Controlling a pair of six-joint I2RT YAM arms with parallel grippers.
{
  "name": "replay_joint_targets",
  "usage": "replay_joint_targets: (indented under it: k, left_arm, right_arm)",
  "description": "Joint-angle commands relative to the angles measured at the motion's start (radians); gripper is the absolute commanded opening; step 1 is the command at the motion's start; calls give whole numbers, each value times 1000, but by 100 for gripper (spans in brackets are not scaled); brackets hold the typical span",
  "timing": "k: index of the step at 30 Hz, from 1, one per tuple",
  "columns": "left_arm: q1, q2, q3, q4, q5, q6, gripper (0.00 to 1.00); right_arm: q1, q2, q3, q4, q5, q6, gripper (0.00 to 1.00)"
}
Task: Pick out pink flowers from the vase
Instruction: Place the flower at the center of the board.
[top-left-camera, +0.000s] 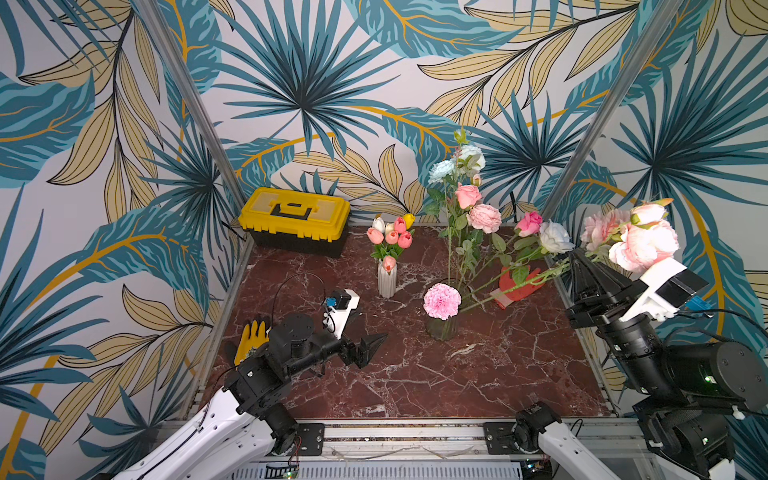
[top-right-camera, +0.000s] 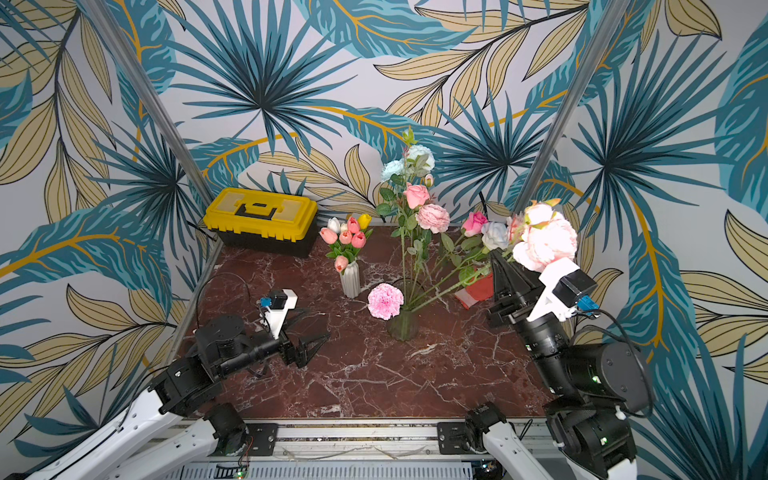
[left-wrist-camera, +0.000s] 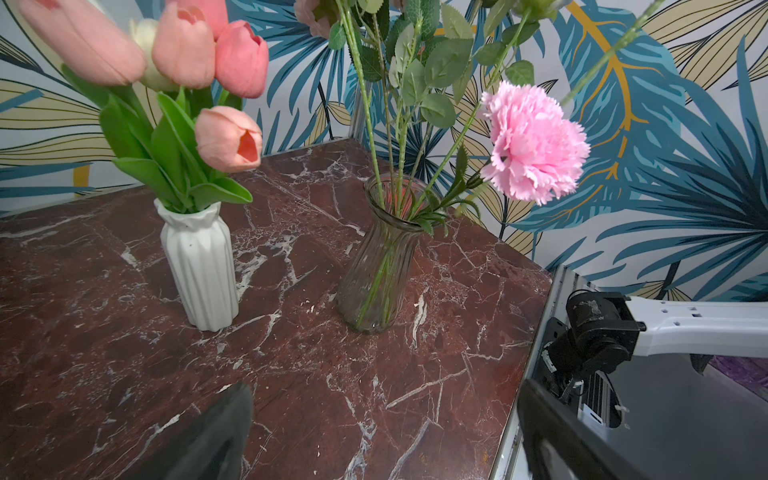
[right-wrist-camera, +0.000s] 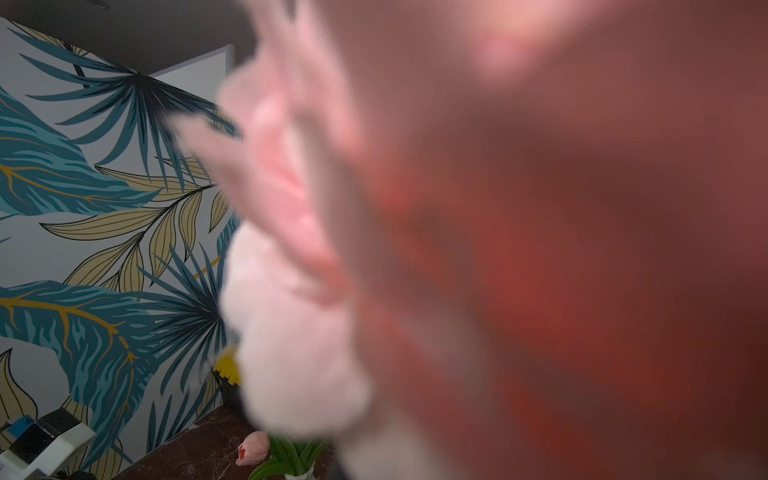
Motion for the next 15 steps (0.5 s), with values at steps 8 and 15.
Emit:
replay_joint_targets:
  k: [8,15]
  left_arm:
    - [-1,49,58,61,45,78,99]
    - [-1,118,60,228,177,158,95]
  right_arm:
    - [3,77,12,-94,-304,37,0]
    - [4,79,-141,234,-451,198,0]
